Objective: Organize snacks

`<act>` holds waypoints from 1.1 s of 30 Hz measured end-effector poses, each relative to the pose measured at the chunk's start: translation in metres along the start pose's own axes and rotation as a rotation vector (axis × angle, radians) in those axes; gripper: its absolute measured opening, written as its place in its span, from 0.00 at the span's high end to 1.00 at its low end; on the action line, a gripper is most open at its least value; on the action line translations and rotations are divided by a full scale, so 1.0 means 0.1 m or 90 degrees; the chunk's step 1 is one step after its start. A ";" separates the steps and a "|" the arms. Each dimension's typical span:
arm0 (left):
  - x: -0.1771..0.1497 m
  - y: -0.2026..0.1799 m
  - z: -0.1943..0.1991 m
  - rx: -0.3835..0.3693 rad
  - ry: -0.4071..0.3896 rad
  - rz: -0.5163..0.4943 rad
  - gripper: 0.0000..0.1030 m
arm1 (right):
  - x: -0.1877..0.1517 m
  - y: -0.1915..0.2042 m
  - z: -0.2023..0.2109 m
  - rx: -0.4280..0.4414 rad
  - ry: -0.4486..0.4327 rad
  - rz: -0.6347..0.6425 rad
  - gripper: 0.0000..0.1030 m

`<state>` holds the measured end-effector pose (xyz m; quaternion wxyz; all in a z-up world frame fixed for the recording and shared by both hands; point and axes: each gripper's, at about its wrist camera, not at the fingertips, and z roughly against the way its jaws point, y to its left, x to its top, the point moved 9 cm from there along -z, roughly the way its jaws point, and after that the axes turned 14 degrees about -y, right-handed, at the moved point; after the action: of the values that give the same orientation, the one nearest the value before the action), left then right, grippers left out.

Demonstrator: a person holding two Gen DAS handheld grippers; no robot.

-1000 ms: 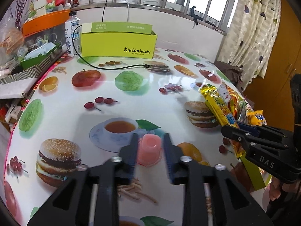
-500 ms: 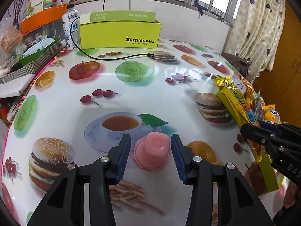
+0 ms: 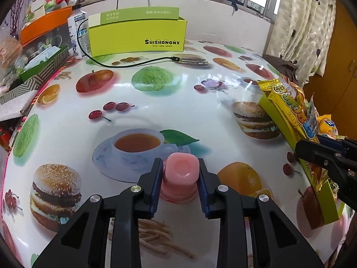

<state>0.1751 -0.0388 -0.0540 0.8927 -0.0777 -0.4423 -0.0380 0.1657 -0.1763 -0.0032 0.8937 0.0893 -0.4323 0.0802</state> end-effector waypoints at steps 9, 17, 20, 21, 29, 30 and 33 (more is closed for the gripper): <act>0.05 -0.12 0.13 -0.013 -0.015 -0.014 0.71 | 0.02 -0.10 0.14 -0.008 -0.014 -0.010 0.80; 0.22 -0.37 0.28 -0.044 -0.045 -0.038 0.83 | 0.03 -0.26 0.34 -0.023 -0.036 -0.031 0.80; 0.20 -0.41 0.27 -0.047 -0.041 -0.037 0.83 | 0.02 -0.30 0.40 -0.025 -0.039 -0.033 0.80; 0.19 -0.40 0.28 -0.045 -0.042 -0.033 0.83 | 0.02 -0.31 0.42 -0.025 -0.040 -0.034 0.80; 0.19 -0.26 0.34 -0.036 -0.045 -0.014 0.66 | -0.05 -0.36 0.44 -0.022 -0.039 -0.051 0.80; 0.18 -0.24 0.33 -0.034 -0.045 -0.014 0.53 | -0.06 -0.36 0.44 -0.022 -0.038 -0.051 0.80; 0.11 -0.19 0.29 -0.036 -0.037 -0.006 0.49 | -0.09 -0.34 0.44 -0.018 -0.038 -0.055 0.80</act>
<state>0.1561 -0.0524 -0.0260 0.8768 -0.1019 -0.4670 -0.0524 0.1344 -0.2201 0.0133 0.8844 0.0978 -0.4552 0.0327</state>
